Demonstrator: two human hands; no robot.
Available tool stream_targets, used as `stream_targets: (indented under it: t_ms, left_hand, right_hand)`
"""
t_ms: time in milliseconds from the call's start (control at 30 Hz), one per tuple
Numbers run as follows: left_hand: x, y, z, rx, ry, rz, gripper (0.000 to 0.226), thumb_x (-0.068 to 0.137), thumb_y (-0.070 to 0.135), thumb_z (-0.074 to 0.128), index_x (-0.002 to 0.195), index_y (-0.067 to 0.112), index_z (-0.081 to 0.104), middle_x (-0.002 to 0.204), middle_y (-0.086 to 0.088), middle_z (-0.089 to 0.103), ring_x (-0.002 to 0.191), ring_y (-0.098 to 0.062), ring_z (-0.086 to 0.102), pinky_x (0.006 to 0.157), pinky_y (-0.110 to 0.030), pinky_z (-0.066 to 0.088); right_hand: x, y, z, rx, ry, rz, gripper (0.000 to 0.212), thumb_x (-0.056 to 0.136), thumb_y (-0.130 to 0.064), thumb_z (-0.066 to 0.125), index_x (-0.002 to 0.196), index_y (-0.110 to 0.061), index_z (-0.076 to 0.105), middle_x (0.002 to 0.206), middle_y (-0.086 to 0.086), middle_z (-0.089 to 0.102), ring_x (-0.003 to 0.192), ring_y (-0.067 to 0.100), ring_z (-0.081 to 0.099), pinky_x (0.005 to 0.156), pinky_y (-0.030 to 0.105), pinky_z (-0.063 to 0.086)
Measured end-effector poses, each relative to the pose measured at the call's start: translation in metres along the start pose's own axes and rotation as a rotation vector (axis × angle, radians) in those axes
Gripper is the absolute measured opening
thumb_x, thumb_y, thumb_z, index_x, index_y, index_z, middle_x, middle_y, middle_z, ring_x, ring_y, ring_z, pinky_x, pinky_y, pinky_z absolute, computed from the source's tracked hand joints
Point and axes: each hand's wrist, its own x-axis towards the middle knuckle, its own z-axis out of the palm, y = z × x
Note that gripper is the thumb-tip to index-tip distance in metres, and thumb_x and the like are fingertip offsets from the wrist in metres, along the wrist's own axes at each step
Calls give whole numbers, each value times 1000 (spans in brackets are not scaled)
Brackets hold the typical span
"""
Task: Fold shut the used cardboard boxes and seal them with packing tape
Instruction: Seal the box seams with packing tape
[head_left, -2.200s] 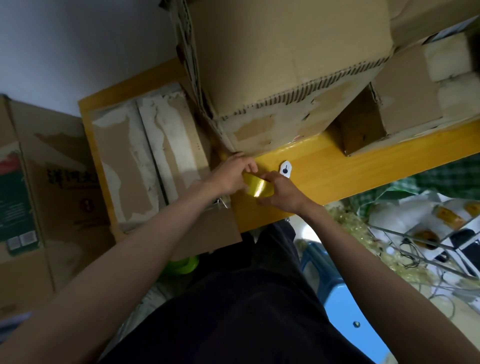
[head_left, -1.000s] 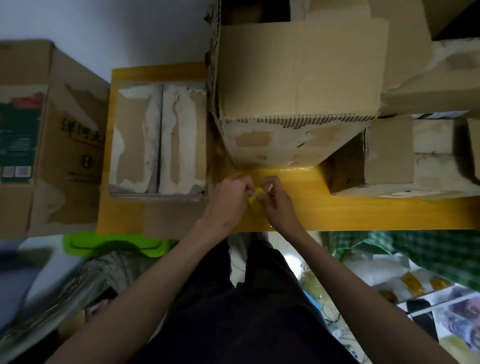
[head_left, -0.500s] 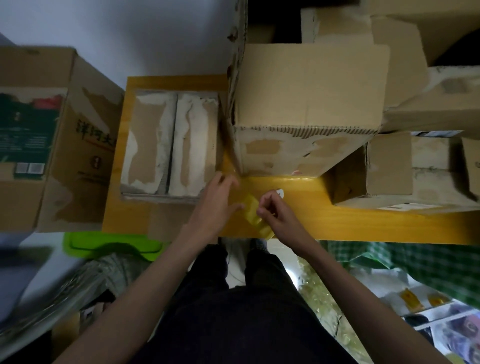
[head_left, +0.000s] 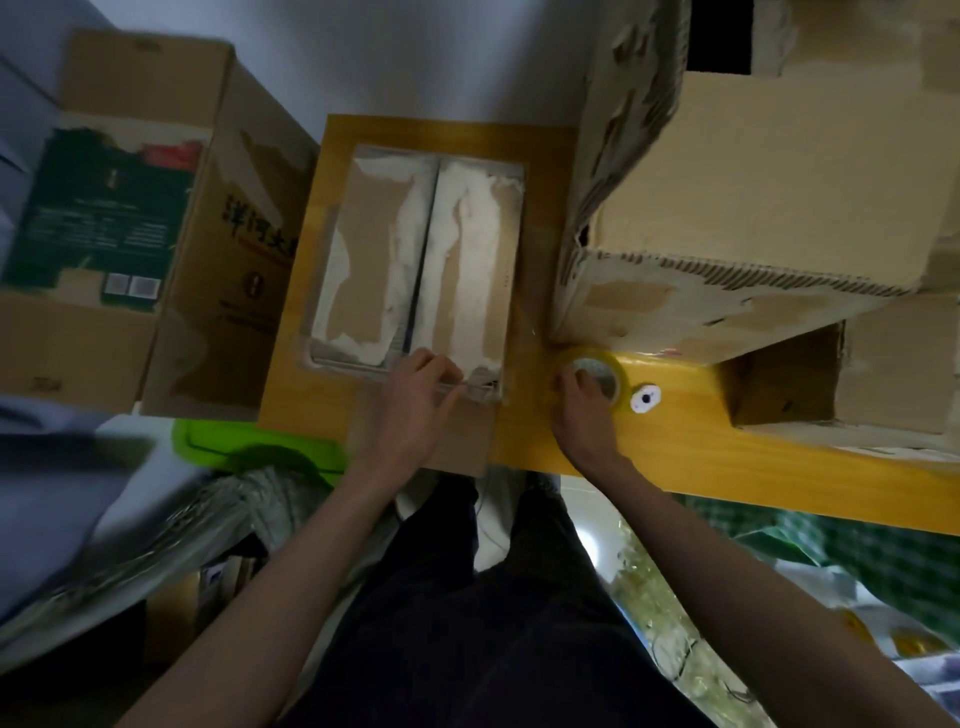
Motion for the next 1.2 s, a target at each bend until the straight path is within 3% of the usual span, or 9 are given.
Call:
stream_targets:
  t_ms: [100, 200, 367, 567, 700, 767, 833, 1000, 1200]
  left_hand:
    - [8, -1, 8, -33, -48, 44, 11, 92, 23, 70, 96, 13, 71, 100, 0, 63, 96, -16, 57, 82, -25, 44]
    - [17, 2, 16, -103, -85, 47, 14, 91, 31, 70, 93, 17, 68, 96, 4, 60, 88, -9, 57, 79, -25, 50]
    - [28, 7, 28, 24, -37, 12, 33, 83, 44, 74, 72, 23, 51, 74, 10, 50, 69, -13, 52, 59, -28, 32]
    - [29, 14, 37, 98, -103, 11, 27, 84, 31, 71, 86, 23, 45, 93, 0, 54, 86, -23, 53, 70, -31, 31]
    - [23, -16, 21, -191, -152, 50, 27, 79, 26, 81, 92, 20, 58, 97, 9, 49, 87, -6, 49, 74, -16, 41]
    - [18, -37, 5, -216, -84, -6, 22, 87, 28, 75, 103, 18, 64, 103, 8, 53, 91, -4, 52, 79, -10, 43]
    - [16, -60, -12, -202, 21, -95, 17, 94, 26, 67, 108, 17, 65, 107, 5, 54, 92, -6, 56, 84, -15, 47]
    - [28, -103, -46, -197, 150, -304, 1, 98, 16, 63, 98, 16, 63, 104, 1, 53, 86, -10, 55, 80, -24, 45]
    - [32, -130, -56, -309, 275, -436, 10, 91, 15, 72, 92, 16, 61, 96, 3, 55, 79, -3, 55, 70, -12, 41]
  right_hand:
    - [2, 3, 7, -51, -77, 48, 33, 80, 10, 59, 112, 1, 59, 108, 26, 57, 95, 45, 55, 69, 40, 37]
    - [0, -6, 7, -1, 13, 73, 22, 85, 5, 58, 106, 2, 63, 102, 23, 55, 96, 40, 52, 73, 36, 35]
    - [-15, -62, -26, 504, 241, 162, 4, 89, -5, 65, 92, -9, 64, 77, -5, 60, 72, 0, 56, 64, 14, 42]
    - [-16, -97, -22, 727, 175, 270, 13, 89, -22, 77, 88, -10, 69, 77, -6, 68, 69, -6, 61, 64, 9, 45]
    - [-3, -106, -13, 742, 212, 396, 22, 84, -26, 81, 87, -9, 67, 78, 1, 68, 70, 3, 63, 65, 17, 50]
    - [0, -104, -8, 756, 210, 453, 23, 83, -28, 82, 89, -10, 69, 81, 5, 70, 78, 19, 68, 76, 39, 58]
    - [0, -104, -5, 764, 211, 480, 23, 82, -28, 83, 91, -11, 70, 82, 7, 72, 81, 25, 70, 80, 49, 57]
    - [-1, -109, -3, 730, 269, 493, 16, 81, -23, 83, 87, -16, 70, 82, 7, 73, 81, 25, 71, 81, 49, 58]
    - [-4, -119, -3, 682, 341, 465, 16, 82, -16, 82, 95, -12, 74, 81, -1, 71, 81, 16, 69, 84, 47, 58]
